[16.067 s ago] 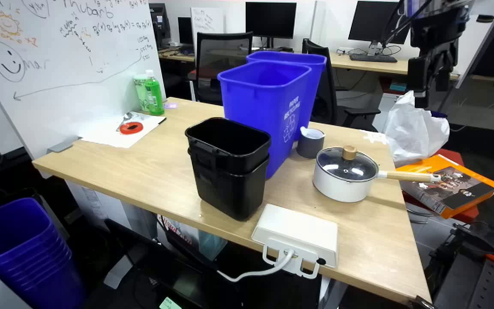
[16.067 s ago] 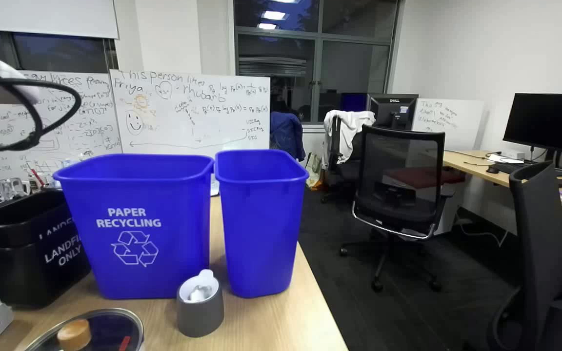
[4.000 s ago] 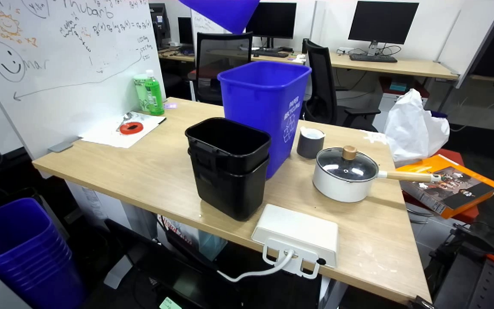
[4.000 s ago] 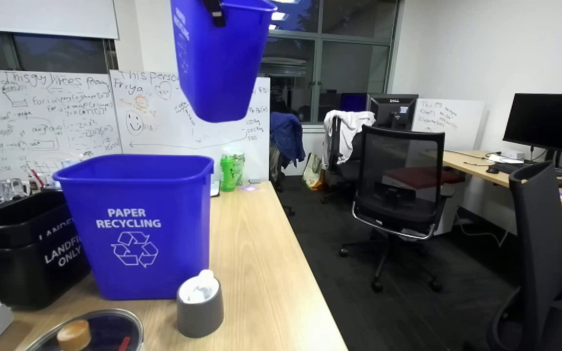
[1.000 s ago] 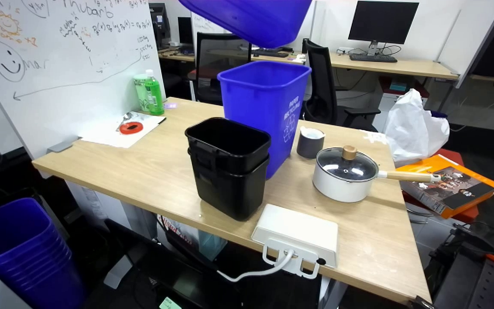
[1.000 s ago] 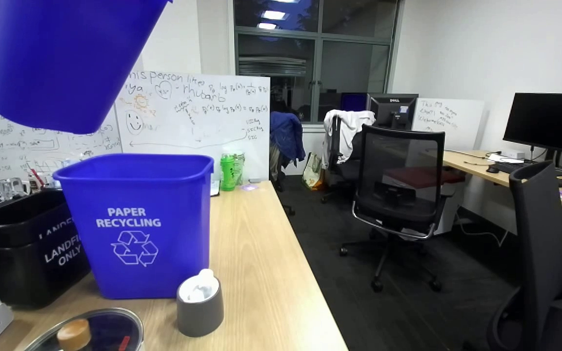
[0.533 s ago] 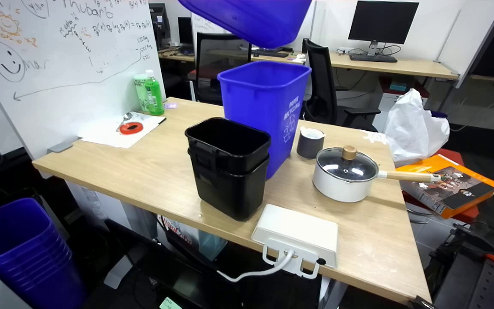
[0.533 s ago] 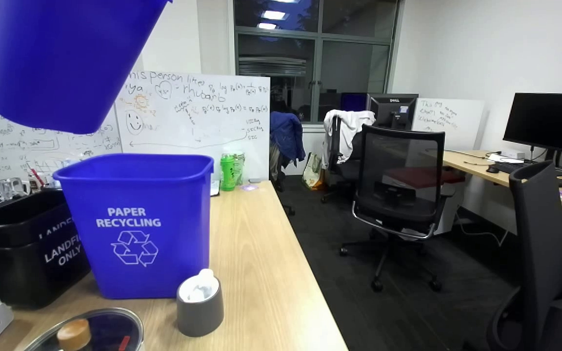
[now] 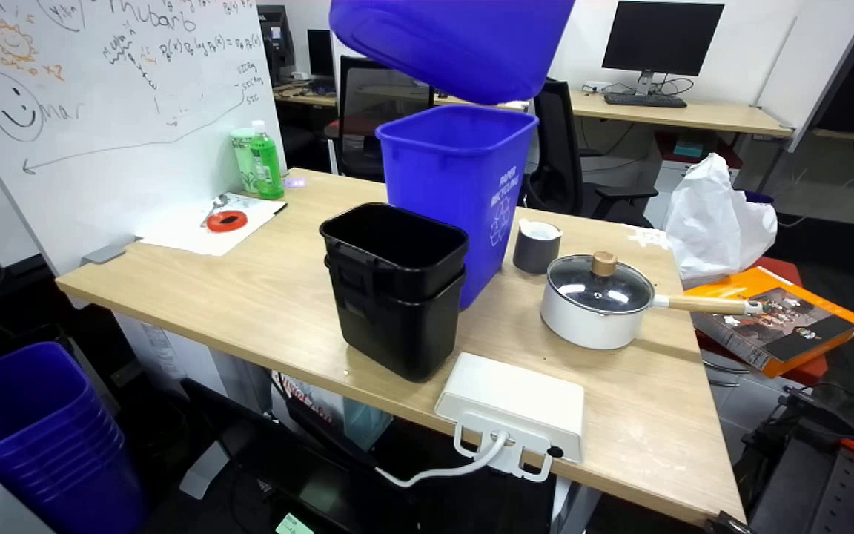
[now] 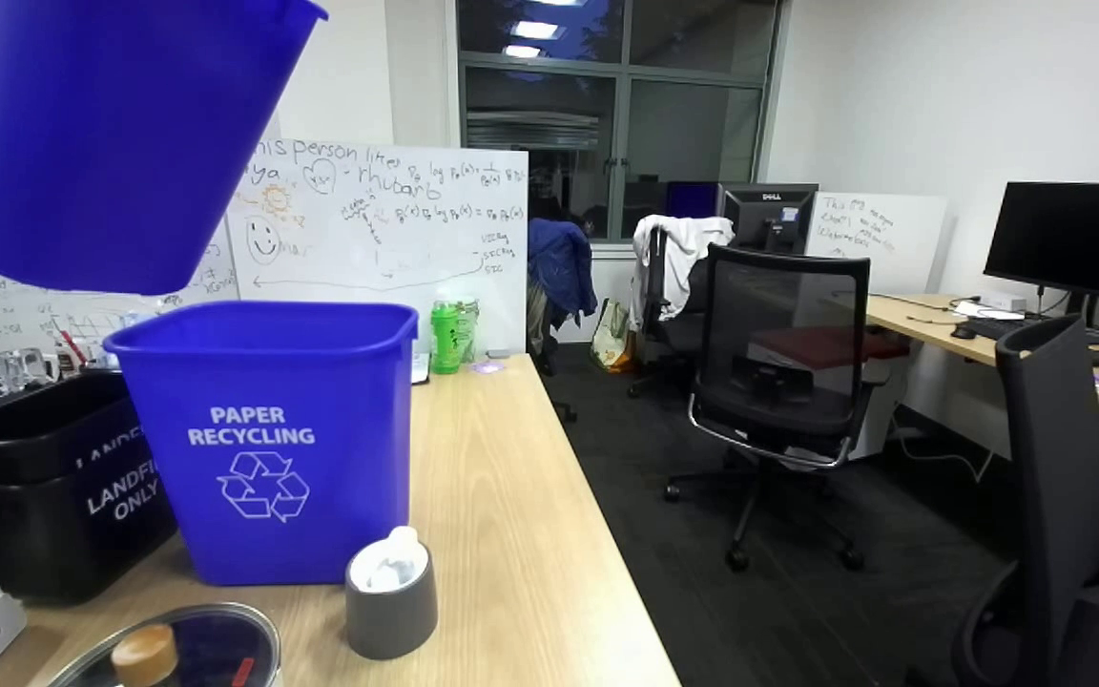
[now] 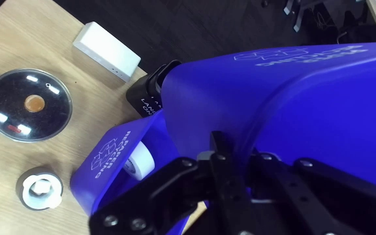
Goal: Place the right blue bin in the left one
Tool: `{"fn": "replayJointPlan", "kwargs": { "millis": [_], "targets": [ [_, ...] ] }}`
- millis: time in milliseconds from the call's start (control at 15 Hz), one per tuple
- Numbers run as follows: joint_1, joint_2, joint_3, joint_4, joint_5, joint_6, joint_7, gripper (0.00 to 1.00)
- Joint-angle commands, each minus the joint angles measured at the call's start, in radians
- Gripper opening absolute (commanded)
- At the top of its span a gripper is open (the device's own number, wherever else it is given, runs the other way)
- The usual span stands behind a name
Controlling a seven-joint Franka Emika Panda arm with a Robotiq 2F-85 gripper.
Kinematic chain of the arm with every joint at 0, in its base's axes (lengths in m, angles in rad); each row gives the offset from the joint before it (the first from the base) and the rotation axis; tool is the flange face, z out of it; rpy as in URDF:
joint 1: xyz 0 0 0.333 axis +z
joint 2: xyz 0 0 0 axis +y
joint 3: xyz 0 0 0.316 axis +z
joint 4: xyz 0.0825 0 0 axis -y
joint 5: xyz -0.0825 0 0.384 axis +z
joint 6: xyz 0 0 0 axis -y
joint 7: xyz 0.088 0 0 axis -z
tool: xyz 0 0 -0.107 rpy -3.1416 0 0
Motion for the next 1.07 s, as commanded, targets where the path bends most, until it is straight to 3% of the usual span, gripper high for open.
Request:
{"fn": "replayJointPlan", "kwargs": {
  "millis": [0, 533, 1000],
  "targets": [
    [0.008, 0.007, -0.015, 0.024, -0.009, -0.023, -0.183, 0.03],
    [0.042, 0.036, -0.014, 0.037, -0.073, 0.177, -0.569, 0.03],
    [0.024, 0.039, -0.004, 0.025, -0.216, 0.159, -0.89, 0.03]
  ]
}}
